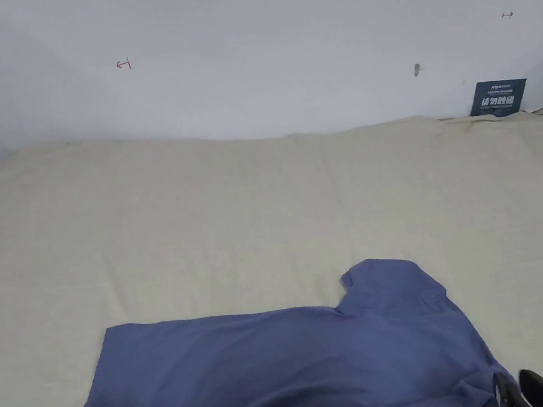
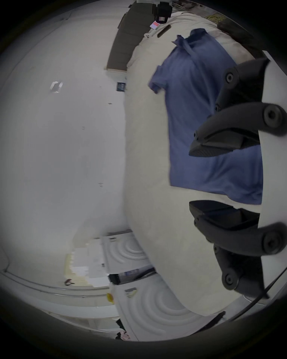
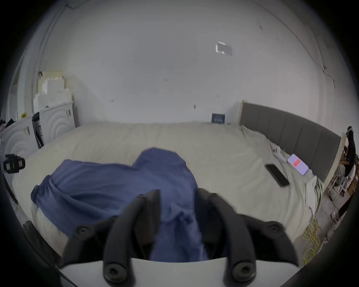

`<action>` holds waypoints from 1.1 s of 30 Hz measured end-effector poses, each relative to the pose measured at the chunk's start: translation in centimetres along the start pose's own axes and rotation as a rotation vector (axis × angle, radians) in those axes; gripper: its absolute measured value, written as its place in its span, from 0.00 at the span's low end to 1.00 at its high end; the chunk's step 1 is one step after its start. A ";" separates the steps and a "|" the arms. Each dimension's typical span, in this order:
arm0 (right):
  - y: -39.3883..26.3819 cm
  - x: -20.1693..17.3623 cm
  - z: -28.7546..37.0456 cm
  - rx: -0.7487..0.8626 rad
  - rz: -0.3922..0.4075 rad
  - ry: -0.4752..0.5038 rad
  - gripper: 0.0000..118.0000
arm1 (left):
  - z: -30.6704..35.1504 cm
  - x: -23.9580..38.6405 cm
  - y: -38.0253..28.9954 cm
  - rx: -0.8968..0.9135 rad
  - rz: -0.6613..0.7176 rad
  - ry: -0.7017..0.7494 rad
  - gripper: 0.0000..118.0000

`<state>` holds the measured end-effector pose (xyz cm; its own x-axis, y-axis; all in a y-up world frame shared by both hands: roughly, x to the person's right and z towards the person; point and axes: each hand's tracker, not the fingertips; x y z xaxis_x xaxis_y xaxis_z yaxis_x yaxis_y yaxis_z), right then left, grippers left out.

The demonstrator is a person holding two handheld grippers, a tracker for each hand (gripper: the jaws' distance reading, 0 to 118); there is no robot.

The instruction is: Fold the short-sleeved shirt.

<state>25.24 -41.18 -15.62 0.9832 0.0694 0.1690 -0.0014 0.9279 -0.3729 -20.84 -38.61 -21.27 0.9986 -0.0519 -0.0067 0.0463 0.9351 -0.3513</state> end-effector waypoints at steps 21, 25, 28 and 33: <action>2.0 -4.4 -4.5 0.071 0.004 0.073 0.01 | -15.4 -1.4 2.2 -0.147 0.072 -0.079 0.00; 2.7 -4.9 -6.5 0.058 0.011 0.086 0.01 | -22.5 -2.5 2.7 -0.271 0.090 -0.108 0.00; 3.0 -5.2 -8.0 0.042 0.008 0.096 0.01 | -25.0 -1.6 3.1 -0.364 0.060 -0.110 0.00; 3.0 -5.4 -10.0 0.007 0.009 0.101 0.01 | -27.8 -0.8 3.3 -0.474 0.059 -0.117 0.00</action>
<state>21.79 -42.45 -26.80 0.9965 0.0405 0.0727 -0.0109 0.9298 -0.3679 -22.19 -45.25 -48.39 0.9965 0.0614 0.0561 0.0004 0.6713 -0.7412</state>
